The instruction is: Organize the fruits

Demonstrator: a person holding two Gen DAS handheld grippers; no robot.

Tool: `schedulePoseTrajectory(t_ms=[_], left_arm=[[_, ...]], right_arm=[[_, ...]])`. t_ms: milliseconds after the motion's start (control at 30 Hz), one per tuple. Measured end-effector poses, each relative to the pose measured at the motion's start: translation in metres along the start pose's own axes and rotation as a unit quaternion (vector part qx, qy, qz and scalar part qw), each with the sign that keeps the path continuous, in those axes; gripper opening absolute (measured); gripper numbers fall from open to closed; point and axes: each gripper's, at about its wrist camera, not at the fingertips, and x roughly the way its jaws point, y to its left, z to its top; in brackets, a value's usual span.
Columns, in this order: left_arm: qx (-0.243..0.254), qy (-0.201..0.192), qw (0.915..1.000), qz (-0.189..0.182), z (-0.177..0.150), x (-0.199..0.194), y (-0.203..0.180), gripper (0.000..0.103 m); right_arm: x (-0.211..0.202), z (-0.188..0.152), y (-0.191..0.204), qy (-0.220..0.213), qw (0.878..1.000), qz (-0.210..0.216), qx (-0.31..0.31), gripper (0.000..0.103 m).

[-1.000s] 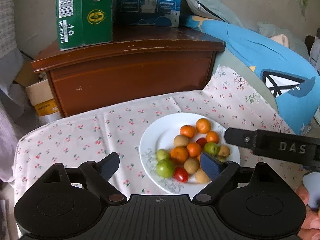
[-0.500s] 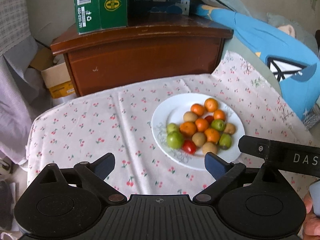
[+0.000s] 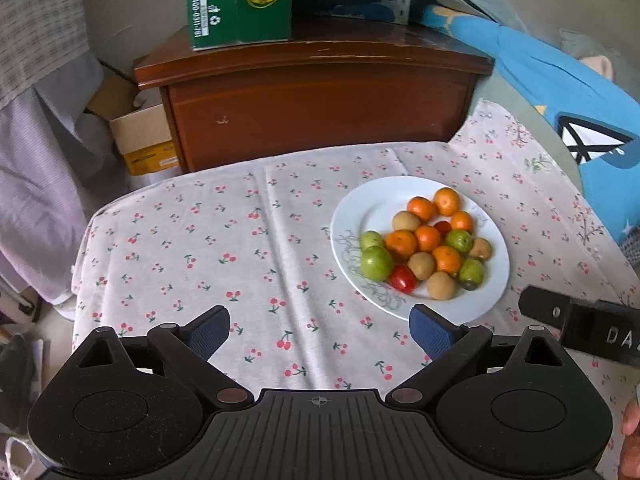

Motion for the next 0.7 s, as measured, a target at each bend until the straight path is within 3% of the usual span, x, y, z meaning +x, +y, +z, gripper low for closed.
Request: schedulePoseTrajectory(t_ms=[700], left_arm=[[0.008, 0.035, 0.9987, 0.037, 0.000, 0.031, -0.006, 0.098]], right_arm=[[0.027, -0.009, 0.017, 0.037, 0.996, -0.051, -0.062, 0.102]])
